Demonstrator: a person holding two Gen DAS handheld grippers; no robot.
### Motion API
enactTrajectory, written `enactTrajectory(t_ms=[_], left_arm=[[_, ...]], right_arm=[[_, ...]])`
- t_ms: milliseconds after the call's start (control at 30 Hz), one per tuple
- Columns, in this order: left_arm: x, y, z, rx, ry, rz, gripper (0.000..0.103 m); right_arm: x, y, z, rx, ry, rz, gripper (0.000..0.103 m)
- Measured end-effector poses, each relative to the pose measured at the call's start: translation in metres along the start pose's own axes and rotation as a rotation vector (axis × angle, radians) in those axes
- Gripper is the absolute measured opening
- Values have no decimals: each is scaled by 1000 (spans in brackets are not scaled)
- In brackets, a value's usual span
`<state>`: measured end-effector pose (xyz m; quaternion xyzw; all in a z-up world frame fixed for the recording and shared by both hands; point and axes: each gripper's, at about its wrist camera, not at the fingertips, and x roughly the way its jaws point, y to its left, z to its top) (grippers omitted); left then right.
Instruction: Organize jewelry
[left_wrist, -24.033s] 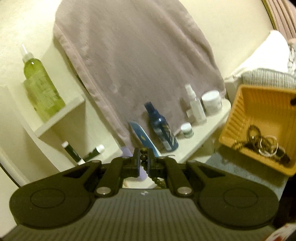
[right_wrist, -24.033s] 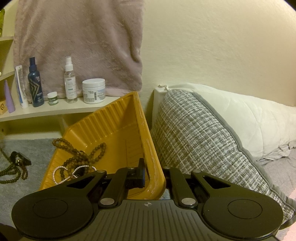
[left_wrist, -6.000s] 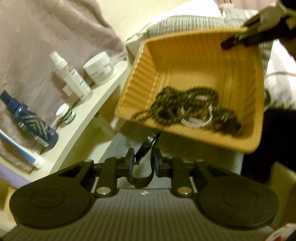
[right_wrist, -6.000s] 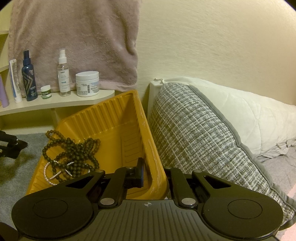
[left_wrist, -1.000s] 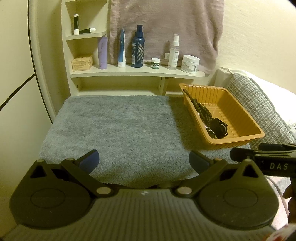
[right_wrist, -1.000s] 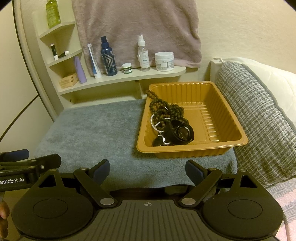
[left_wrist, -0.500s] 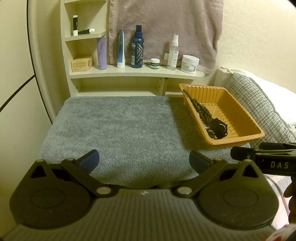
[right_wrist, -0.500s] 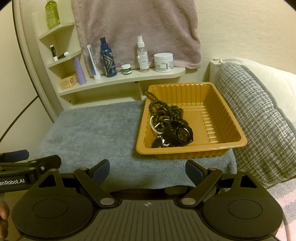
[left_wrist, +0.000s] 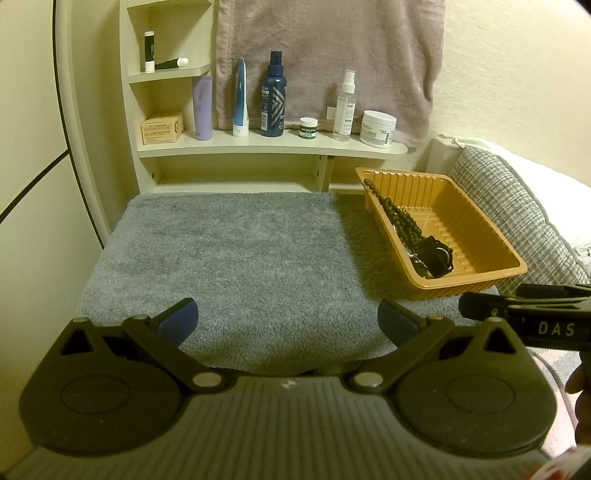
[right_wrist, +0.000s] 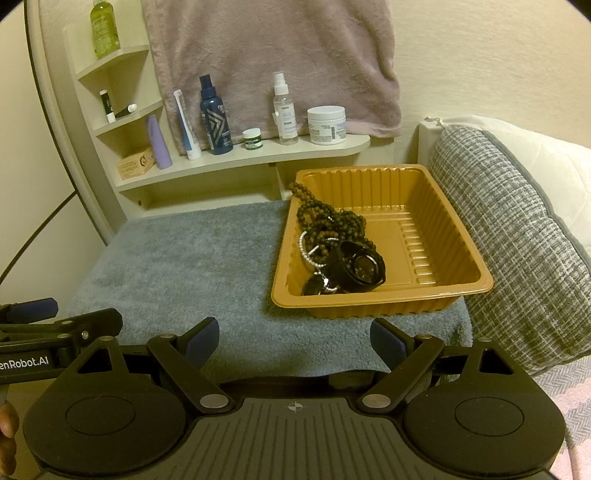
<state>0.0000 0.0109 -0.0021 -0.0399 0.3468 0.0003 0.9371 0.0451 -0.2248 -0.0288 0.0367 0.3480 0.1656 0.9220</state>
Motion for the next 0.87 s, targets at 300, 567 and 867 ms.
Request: enactTrajectory(t_ms=[300,567,867], left_arm=[[0,0,0,-1,0,0,103],[-1,-1,0,0,-2,0,103],[-4,0,0,-8,-22,-12,103]], right_arm=[[0,0,0,0,1,0,88],[0,0,-1,0,0,0,88],[-1,0,0,4,-2,-1,88]])
